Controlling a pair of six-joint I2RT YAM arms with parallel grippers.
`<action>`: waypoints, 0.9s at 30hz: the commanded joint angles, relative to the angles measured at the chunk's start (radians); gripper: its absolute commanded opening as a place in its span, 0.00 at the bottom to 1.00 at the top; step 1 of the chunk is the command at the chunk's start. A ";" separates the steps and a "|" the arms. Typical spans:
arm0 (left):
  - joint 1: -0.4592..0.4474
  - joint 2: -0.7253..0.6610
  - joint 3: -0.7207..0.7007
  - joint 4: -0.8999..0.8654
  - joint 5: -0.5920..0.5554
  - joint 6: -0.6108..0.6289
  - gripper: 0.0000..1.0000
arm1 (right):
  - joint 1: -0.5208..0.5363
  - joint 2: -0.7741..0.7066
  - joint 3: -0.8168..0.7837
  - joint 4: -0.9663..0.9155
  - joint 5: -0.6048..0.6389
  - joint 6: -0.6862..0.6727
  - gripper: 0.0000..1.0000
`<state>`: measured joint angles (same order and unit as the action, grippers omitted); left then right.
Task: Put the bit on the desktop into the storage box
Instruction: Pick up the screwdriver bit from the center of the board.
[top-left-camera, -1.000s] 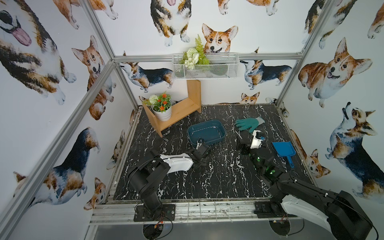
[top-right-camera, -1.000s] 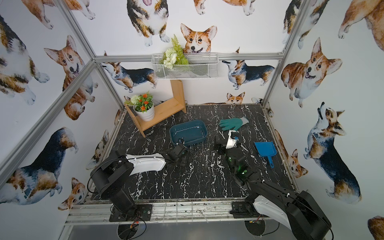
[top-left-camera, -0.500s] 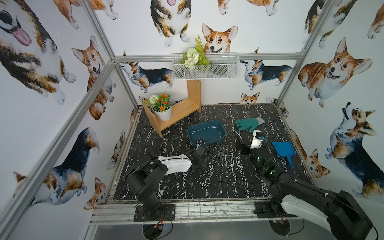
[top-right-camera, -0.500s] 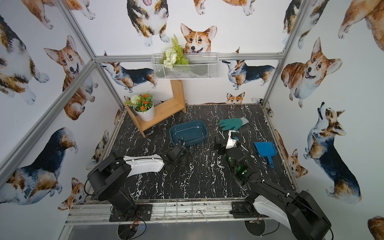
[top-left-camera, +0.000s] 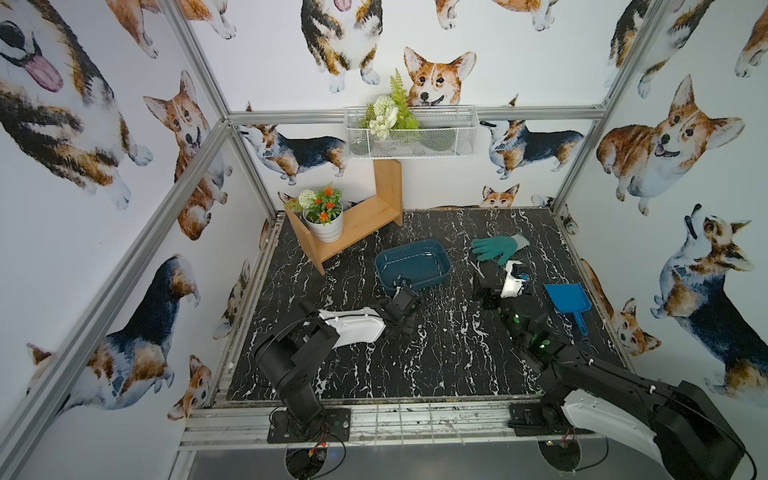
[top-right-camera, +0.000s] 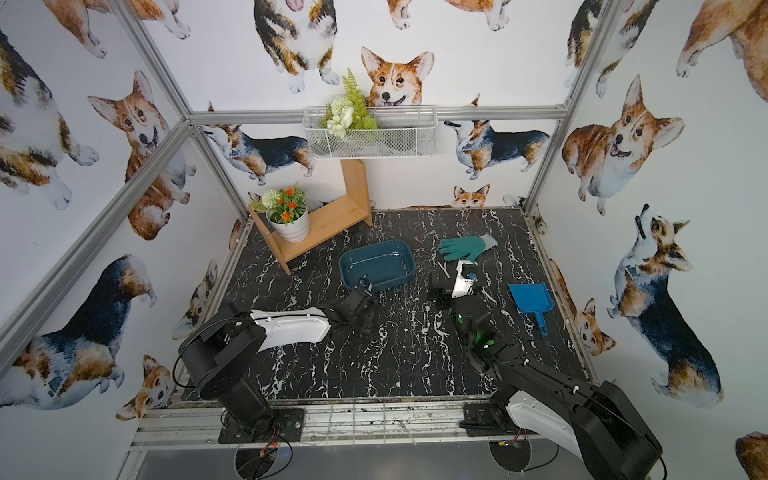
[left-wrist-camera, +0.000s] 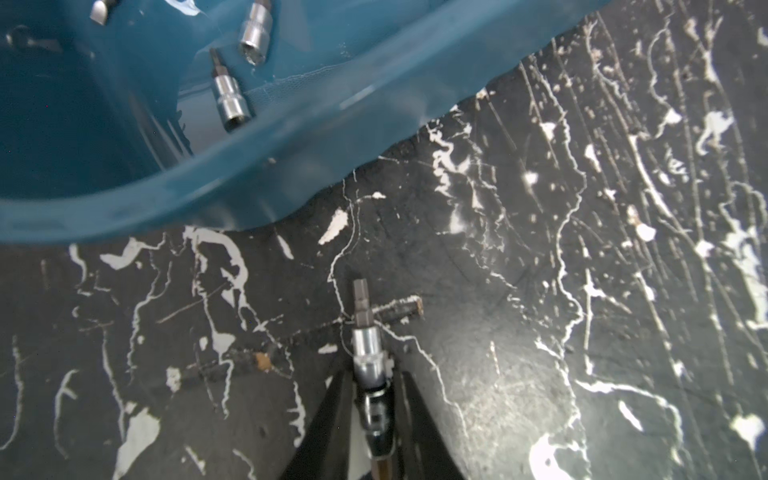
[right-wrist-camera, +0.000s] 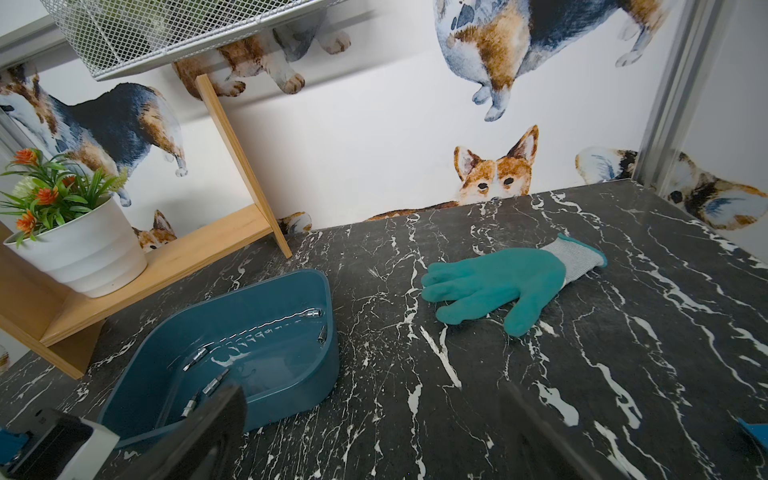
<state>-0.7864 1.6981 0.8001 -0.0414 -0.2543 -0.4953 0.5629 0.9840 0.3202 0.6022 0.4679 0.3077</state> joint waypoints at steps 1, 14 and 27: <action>-0.002 0.003 0.004 -0.017 0.035 0.003 0.19 | 0.002 -0.001 -0.003 0.048 0.008 -0.003 1.00; -0.011 -0.077 -0.006 -0.029 0.038 -0.009 0.13 | 0.002 -0.002 -0.004 0.051 0.010 -0.004 1.00; 0.070 -0.204 0.080 -0.018 0.179 0.026 0.13 | 0.003 -0.002 -0.006 0.053 0.004 -0.003 1.00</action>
<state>-0.7395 1.5021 0.8513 -0.0719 -0.1375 -0.4969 0.5629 0.9825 0.3157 0.6182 0.4702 0.3077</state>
